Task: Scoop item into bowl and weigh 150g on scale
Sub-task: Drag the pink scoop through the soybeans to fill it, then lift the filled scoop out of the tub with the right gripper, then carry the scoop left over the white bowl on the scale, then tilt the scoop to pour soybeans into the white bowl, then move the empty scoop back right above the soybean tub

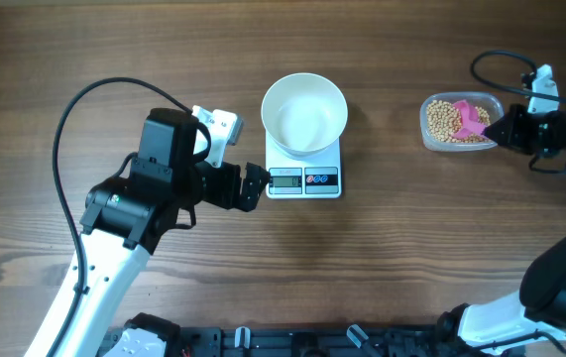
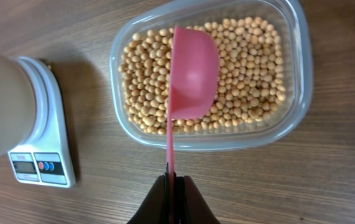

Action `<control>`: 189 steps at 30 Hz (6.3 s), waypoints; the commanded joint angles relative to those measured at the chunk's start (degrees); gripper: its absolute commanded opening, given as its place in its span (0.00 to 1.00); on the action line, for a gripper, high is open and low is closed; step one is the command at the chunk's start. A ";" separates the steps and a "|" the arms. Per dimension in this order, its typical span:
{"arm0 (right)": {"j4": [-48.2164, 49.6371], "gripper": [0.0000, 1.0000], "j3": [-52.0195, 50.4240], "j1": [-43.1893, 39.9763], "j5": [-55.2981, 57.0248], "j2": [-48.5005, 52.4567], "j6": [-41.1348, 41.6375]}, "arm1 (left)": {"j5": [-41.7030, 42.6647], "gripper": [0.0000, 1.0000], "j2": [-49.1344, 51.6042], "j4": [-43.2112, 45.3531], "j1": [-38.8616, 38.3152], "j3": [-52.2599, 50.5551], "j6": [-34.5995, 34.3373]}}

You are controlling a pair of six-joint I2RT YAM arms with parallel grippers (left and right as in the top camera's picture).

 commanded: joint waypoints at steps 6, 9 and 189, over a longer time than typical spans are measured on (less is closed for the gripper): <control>-1.38 0.04 -0.87 -2.56 -8.15 4.92 2.01 | 0.50 1.00 -0.35 0.00 0.37 0.02 -0.31; -1.64 0.04 -0.87 -2.60 -8.46 5.77 2.32 | 0.50 1.00 -0.35 0.00 0.37 0.02 -0.31; 19.28 0.04 1.25 48.37 12.39 -14.27 3.02 | 0.48 1.00 -0.35 0.00 0.37 0.02 -0.31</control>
